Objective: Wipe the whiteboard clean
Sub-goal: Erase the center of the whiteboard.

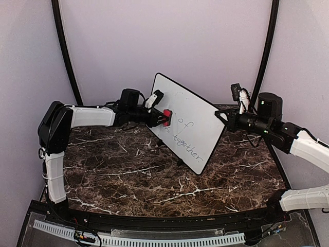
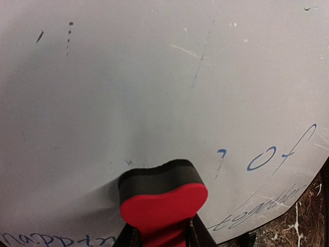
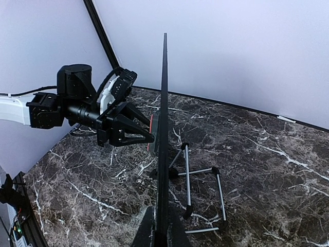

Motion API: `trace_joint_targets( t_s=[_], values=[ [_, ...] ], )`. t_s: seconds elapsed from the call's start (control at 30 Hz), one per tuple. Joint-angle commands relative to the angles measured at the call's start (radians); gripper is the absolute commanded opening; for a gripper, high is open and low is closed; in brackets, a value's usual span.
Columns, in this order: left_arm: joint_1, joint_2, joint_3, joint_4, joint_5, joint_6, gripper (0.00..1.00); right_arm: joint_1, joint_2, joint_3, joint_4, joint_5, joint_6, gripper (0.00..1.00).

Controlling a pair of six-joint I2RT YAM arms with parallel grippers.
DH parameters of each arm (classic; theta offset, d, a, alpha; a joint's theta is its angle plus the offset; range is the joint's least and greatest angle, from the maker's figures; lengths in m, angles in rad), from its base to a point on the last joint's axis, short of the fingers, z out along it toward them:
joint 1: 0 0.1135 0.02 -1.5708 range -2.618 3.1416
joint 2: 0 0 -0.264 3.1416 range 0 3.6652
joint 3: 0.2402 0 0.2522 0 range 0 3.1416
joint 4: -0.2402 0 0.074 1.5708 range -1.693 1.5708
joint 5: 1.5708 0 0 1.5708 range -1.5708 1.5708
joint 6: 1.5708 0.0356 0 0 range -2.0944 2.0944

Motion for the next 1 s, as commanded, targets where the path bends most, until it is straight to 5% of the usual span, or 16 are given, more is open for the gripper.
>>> trace_joint_targets(
  t_s=[0.0, 0.63, 0.97],
  values=[
    [0.006, 0.061, -0.012, -0.064, -0.060, 0.004, 0.12, 0.039, 0.012, -0.022, -0.086, -0.125, -0.082, 0.00],
    [0.011, 0.070, 0.234, -0.196, -0.026, 0.088, 0.16, 0.039, 0.017, -0.023, -0.085, -0.122, -0.082, 0.00],
    [0.020, 0.075, 0.185, -0.236, -0.027, 0.093, 0.16, 0.039, 0.019, -0.022, -0.083, -0.123, -0.084, 0.00]
  ],
)
